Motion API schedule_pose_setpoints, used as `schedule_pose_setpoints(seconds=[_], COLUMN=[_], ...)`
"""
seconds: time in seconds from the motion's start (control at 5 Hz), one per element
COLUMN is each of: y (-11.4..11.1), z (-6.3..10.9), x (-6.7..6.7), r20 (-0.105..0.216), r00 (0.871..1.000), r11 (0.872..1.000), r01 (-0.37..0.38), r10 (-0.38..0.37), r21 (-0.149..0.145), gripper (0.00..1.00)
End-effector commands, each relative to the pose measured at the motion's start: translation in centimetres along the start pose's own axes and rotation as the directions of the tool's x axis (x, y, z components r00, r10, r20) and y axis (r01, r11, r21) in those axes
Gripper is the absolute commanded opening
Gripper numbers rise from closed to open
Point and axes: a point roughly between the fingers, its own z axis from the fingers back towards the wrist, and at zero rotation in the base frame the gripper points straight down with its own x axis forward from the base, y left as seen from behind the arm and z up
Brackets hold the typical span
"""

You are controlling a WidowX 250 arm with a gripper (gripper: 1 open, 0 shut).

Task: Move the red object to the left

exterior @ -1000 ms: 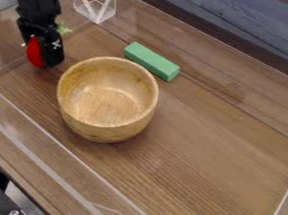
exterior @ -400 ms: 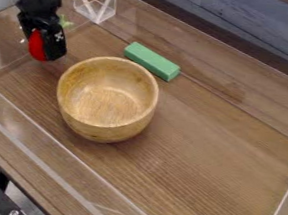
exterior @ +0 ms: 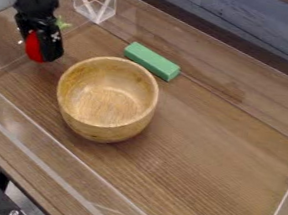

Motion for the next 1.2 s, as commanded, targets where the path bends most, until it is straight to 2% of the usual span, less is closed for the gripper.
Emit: schedule_pose_setpoints(seconds=[0.0, 0.2, 0.4, 0.8, 1.0], y=[0.1, -0.2, -0.7, -0.1, -0.7], z=[2.7, 3.7, 4.8, 3.5, 3.0], x=[0.2, 0.4, 0.8, 1.6, 1.3], r20=[0.047, 0.057, 0.070, 0.071, 0.058], r00=[0.999, 0.996, 0.987, 0.975, 0.975], r11=[0.999, 0.996, 0.988, 0.977, 0.976], r01=[0.006, -0.072, -0.148, -0.212, -0.216], r10=[-0.008, 0.069, 0.145, 0.210, 0.215], r21=[0.053, 0.049, 0.043, 0.026, 0.024], gripper=[1.00, 1.00, 1.00, 1.00, 1.00])
